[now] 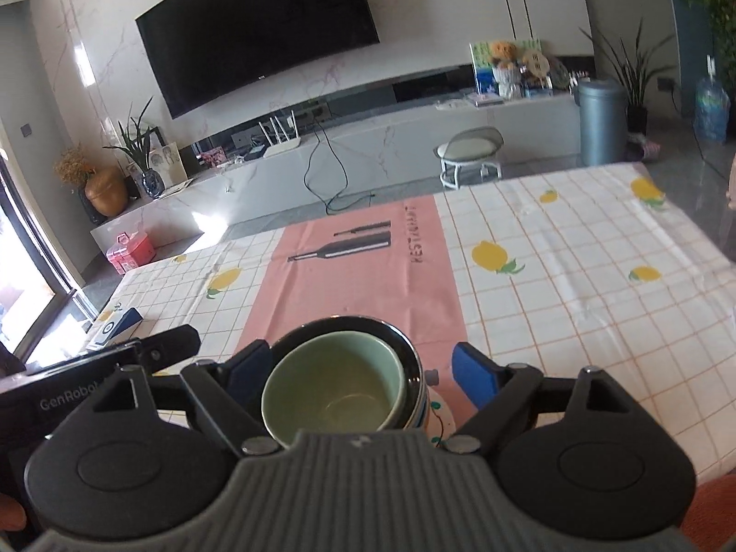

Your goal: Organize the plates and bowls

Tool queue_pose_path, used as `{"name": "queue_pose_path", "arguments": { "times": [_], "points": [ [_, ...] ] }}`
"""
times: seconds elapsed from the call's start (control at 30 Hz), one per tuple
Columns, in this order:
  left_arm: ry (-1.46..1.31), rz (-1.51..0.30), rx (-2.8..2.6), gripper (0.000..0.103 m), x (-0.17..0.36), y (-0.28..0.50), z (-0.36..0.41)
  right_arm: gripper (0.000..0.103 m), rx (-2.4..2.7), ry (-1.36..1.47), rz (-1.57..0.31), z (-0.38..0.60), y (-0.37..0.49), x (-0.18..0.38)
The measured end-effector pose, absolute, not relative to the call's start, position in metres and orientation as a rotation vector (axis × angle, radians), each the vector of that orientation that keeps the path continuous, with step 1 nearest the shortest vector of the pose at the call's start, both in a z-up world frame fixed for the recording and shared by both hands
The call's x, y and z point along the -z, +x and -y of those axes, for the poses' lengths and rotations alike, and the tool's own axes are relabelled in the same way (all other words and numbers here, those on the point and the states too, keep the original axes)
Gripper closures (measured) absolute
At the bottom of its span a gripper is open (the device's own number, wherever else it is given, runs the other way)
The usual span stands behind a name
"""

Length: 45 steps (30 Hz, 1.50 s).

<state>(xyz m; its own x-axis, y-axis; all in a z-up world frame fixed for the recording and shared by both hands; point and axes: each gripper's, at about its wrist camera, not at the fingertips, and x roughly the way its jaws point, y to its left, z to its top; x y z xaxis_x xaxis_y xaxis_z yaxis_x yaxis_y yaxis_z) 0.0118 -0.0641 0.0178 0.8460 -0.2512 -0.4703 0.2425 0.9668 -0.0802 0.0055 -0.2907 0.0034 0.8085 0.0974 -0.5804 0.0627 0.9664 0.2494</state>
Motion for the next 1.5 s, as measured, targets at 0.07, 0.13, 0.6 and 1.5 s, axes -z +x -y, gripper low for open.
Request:
{"name": "queue_pose_path", "arguments": {
  "times": [0.07, 0.13, 0.6, 1.5],
  "points": [
    [0.050, -0.426, 0.243, 0.023, -0.025, -0.002, 0.065, 0.012, -0.010, 0.224, -0.589, 0.286, -0.006, -0.012],
    [0.101, -0.378, 0.252, 0.020, -0.031, -0.014, 0.064, 0.008, -0.003, 0.200, -0.553, 0.282, -0.017, -0.018],
    [0.152, -0.491, 0.180, 0.010, 0.003, -0.035, 0.052, 0.003, 0.056, 0.055, -0.511, 0.245, -0.070, -0.001],
    [0.194, -0.647, 0.105, 0.010, 0.049, -0.052, 0.046, 0.003, 0.121, 0.061, -0.627, 0.233, -0.085, 0.046]
  ]
}}
